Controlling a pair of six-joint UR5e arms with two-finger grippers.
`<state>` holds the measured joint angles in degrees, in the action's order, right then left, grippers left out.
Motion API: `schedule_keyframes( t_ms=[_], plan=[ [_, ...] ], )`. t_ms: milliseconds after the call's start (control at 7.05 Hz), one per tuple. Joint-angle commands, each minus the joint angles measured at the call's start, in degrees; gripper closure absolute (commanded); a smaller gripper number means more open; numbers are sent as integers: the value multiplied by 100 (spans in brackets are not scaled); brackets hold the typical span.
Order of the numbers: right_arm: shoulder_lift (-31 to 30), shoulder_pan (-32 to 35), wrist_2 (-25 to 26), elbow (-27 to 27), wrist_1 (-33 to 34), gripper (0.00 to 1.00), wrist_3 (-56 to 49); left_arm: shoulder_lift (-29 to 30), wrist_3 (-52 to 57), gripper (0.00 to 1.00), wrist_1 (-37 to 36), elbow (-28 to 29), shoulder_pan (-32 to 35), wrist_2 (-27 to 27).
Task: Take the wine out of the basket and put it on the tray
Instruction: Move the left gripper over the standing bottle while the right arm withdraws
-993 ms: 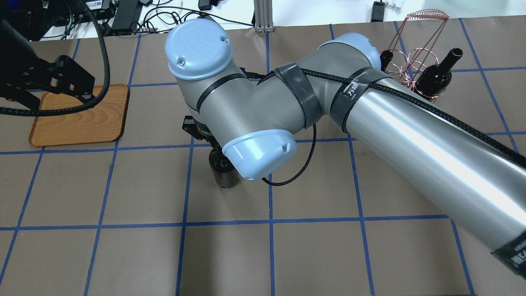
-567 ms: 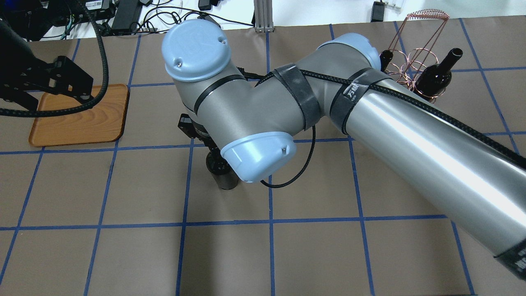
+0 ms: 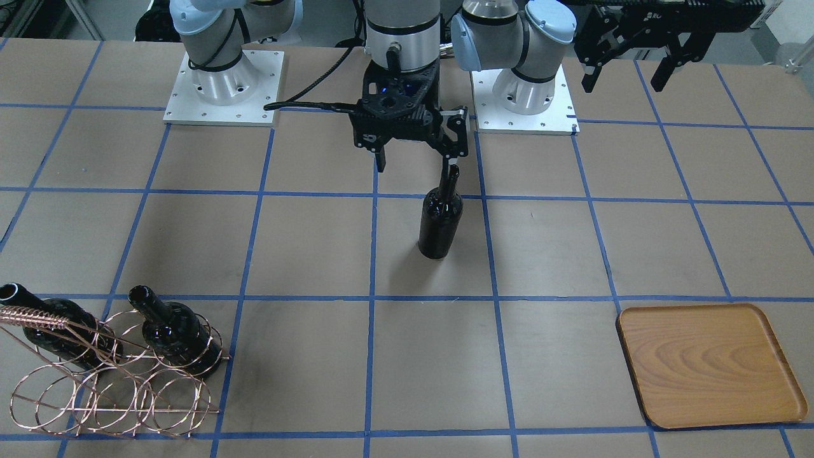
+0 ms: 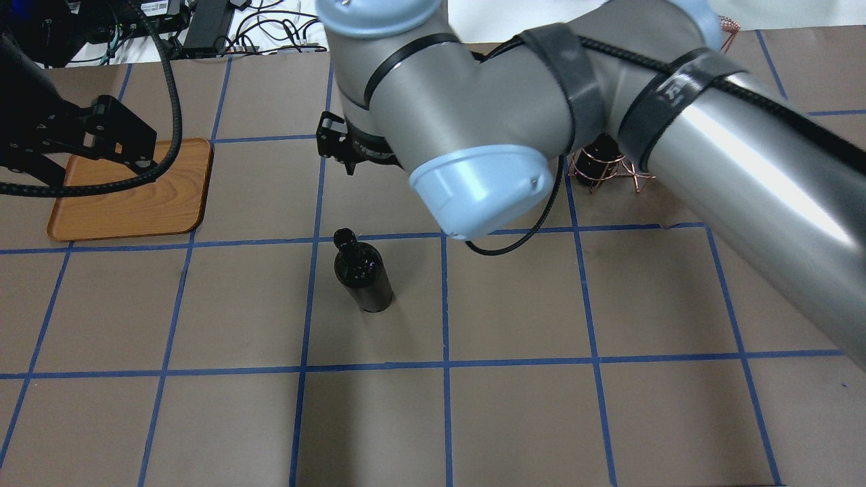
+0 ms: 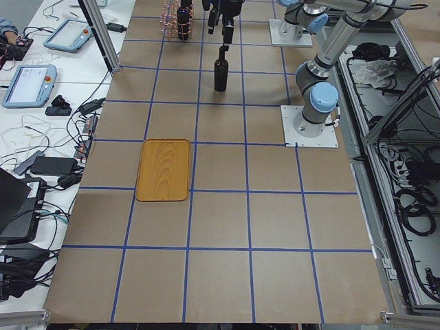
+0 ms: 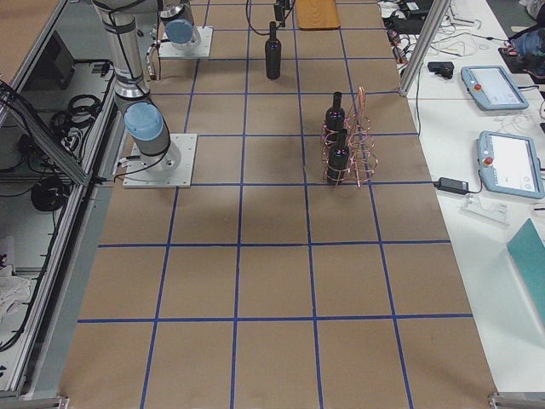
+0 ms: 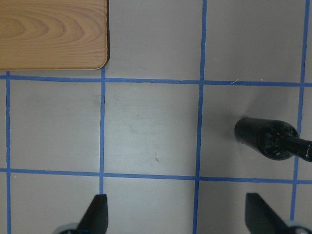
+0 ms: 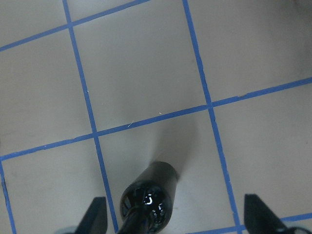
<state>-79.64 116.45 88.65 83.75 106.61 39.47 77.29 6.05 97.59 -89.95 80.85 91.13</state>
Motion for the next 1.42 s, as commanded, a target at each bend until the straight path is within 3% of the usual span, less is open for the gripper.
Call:
schedule_keyframes(
  t_ms=[0,426,567,709,993,1277],
  plan=[
    [-306,-996,247,-26,-455,0,-1400,75,-1176,0,32,-5,184,-173],
    [-359,-1957,354,-17,-571,0,-2206,443,-2465,0,-422,-22,1474,-96],
    [-377,-2090,389,-8,-536,0,-2946,628,-2477,0,-434,-66,1608,-113],
    [-377,-2108,407,9,-579,0,-3458,873,-2442,0,-991,-180,1618,-174],
    [-481,-2108,328,62,-884,0,-3542,1208,-2468,0,-1128,-355,1732,-192],
    [-552,-2091,302,80,-1159,0,-3622,1402,-2530,0,-1155,-462,1811,-786]
  ],
)
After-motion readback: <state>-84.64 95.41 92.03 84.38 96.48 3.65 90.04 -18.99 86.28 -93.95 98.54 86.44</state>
